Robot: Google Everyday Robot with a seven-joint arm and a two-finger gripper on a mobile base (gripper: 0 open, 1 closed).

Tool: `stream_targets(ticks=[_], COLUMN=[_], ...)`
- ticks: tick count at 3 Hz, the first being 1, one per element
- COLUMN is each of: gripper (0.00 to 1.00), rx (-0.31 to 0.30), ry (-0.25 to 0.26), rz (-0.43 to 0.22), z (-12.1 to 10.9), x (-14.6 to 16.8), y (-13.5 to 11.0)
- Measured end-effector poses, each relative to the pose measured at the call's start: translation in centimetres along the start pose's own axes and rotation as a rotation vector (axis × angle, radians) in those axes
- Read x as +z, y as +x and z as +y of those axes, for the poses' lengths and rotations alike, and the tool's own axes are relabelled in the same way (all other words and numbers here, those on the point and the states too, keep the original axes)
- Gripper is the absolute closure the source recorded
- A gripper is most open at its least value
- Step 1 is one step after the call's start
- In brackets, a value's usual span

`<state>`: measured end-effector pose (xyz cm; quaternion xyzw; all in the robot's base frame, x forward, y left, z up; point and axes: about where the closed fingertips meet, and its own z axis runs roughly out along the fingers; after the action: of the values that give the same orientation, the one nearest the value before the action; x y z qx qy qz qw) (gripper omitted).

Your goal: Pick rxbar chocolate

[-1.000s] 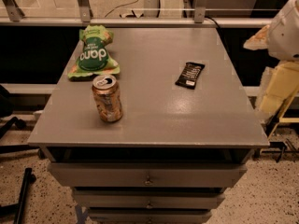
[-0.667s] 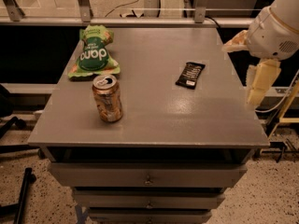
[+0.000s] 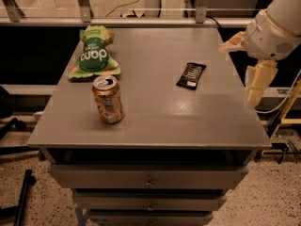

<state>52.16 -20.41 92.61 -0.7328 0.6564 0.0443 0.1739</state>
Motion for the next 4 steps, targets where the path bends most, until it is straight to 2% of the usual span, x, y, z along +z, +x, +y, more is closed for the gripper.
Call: stream_targets(ticks=[1, 2, 3, 4], gripper=[0.00, 0.00, 0.00, 0.00], rx=[-0.091, -0.268, -0.427, -0.528], ry=[0.021, 0.011, -0.007, -0.015], rz=[0.006, 0.059, 0.146, 0.286], z=[-1.2, -3.3, -5.0, -6.5], x=[0.5, 1.9, 3.6, 5.9], y=[-0.6, -1.2, -1.9, -1.3])
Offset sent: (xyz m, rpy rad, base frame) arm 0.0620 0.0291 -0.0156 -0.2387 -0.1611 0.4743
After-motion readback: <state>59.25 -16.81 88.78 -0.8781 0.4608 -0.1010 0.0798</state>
